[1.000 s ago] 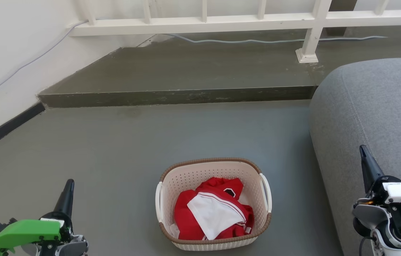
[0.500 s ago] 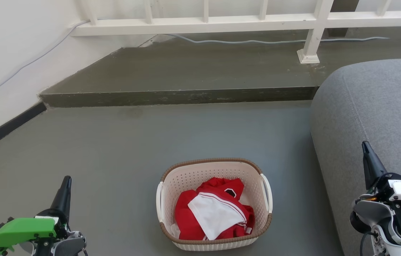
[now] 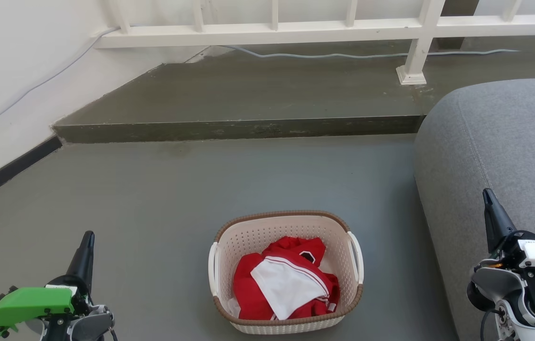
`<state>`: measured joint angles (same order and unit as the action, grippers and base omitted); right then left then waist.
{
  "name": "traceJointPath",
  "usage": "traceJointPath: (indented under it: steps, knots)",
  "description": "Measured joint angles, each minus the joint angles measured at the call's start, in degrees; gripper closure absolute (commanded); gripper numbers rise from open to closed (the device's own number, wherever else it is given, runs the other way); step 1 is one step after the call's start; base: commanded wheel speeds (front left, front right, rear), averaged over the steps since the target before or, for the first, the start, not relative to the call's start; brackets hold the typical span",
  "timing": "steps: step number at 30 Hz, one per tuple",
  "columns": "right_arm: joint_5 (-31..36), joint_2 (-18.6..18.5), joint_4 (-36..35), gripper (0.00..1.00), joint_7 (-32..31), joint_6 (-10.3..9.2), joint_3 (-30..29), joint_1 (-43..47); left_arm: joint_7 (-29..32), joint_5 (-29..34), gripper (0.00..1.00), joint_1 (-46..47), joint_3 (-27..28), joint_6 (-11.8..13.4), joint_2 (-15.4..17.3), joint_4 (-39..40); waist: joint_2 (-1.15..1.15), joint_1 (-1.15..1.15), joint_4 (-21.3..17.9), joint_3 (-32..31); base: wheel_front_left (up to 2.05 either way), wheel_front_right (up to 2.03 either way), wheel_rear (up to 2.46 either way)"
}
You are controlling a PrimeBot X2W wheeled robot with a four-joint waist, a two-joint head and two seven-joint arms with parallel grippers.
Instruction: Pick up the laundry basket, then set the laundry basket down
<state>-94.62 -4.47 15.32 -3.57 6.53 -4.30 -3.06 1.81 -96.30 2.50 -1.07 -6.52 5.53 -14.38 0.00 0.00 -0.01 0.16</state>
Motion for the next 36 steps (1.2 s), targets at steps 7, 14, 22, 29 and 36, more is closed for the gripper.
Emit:
traceJointPath:
  steps: [7,14,22,29,36]
  knots:
    - [0.0,0.0,0.1,1.0,0.0,0.01,0.0,0.0,0.0,0.0,1.0,0.0,0.1,0.0,0.0,-0.1,0.0,0.0,0.0,0.0,0.0,0.0,0.0]
    - [0.0,0.0,0.2,1.0,0.0,0.01,-0.1,0.0,0.0,0.0,1.0,0.0,0.1,0.0,0.0,-0.3,0.0,0.0,0.0,0.0,0.0,0.0,0.0]
    - [0.0,0.0,0.3,1.0,0.0,0.01,-0.1,0.0,0.2,0.0,1.0,0.0,0.2,0.0,0.0,-0.5,0.0,0.0,0.0,0.0,0.0,0.0,0.0]
    - [0.0,0.0,0.3,1.0,0.0,0.01,-0.2,0.0,0.2,0.0,1.0,0.1,0.3,0.0,0.0,-0.6,0.0,0.0,0.0,0.0,0.0,0.0,0.0]
    - [0.0,0.1,0.4,1.0,0.0,0.02,-0.2,0.0,0.2,0.0,1.0,0.1,0.4,-0.1,0.0,-0.9,0.0,0.0,0.0,0.0,0.0,0.0,0.0]
